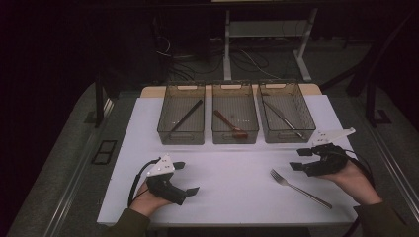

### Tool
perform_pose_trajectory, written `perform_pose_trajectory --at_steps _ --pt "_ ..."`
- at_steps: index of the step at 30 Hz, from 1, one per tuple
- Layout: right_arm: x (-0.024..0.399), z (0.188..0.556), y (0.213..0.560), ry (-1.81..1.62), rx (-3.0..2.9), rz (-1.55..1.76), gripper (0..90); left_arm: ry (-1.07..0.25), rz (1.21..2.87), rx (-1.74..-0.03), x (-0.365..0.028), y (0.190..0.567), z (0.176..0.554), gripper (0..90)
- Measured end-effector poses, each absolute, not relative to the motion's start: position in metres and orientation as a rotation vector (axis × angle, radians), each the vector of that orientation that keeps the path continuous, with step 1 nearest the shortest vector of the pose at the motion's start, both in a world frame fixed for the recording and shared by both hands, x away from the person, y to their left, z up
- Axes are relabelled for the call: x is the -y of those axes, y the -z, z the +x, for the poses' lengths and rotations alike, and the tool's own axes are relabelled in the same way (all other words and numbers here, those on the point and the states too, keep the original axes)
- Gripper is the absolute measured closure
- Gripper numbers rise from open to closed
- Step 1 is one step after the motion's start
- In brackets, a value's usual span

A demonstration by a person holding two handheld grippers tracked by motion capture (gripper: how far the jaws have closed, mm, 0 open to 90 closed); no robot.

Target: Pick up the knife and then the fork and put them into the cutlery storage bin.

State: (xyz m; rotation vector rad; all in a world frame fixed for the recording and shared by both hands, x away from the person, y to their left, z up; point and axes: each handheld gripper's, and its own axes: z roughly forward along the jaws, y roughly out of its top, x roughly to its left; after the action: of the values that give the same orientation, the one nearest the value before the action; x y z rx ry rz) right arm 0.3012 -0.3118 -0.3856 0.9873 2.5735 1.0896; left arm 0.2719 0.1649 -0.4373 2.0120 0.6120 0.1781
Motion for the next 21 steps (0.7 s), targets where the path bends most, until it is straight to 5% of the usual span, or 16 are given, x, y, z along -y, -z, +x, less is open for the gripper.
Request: perform_pose_trajectory --at_steps 21 --pt "0.283 0.287 0.407 -0.504 -2.891 0.899 64.0 -0.179 2.01 -0.618 -0.165 0.437 0.272 0.0"
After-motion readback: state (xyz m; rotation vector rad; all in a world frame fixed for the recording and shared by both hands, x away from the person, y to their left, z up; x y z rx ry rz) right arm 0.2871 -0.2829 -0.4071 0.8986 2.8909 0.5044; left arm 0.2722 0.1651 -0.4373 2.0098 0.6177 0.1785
